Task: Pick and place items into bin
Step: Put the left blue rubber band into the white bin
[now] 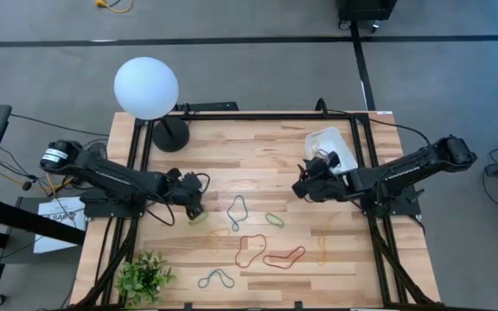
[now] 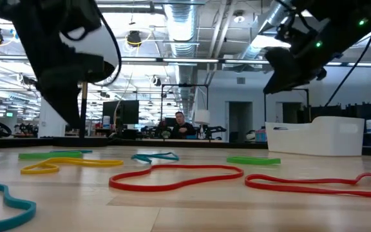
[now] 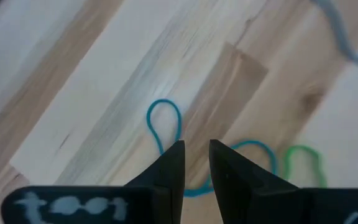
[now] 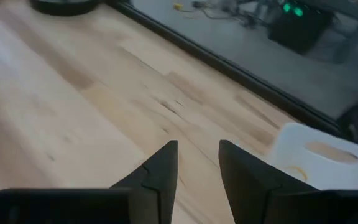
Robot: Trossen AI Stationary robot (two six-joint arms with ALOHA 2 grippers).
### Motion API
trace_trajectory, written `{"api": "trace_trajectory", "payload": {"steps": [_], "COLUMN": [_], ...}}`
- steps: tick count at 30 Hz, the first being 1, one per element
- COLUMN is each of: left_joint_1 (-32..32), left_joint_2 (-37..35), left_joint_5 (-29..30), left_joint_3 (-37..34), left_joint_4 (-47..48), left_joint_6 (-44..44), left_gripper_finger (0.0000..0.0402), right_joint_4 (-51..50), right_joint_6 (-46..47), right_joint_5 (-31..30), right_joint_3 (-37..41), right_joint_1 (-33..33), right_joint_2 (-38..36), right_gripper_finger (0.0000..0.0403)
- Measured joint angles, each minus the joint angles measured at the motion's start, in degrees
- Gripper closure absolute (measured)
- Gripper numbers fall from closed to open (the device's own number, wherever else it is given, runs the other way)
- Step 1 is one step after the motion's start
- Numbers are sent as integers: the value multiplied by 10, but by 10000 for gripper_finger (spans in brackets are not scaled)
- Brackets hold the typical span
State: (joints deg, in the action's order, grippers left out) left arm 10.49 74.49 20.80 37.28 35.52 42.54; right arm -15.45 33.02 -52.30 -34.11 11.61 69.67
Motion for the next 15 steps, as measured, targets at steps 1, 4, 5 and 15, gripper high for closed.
{"api": "trace_trajectory", "payload": {"steps": [1, 4, 5, 15], "left_joint_1": [0, -8, -12, -67], "left_joint_2": [18, 64, 78, 87], "left_joint_5": [7, 7, 1, 0], "left_joint_3": [0, 0, 0, 0], "left_joint_4": [-11, -57, -76, -39], "left_joint_6": [1, 1, 0, -21], "left_gripper_finger": [339, 339, 339, 339], "right_joint_4": [7, 15, 15, 12], "right_joint_6": [-5, -5, -5, -5], "right_joint_5": [-3, -3, -3, -2], "right_joint_3": [0, 0, 0, 0], "right_joint_1": [5, 11, 11, 10], "right_joint_2": [0, 0, 0, 0], "right_gripper_finger": [291, 291, 291, 291]}}
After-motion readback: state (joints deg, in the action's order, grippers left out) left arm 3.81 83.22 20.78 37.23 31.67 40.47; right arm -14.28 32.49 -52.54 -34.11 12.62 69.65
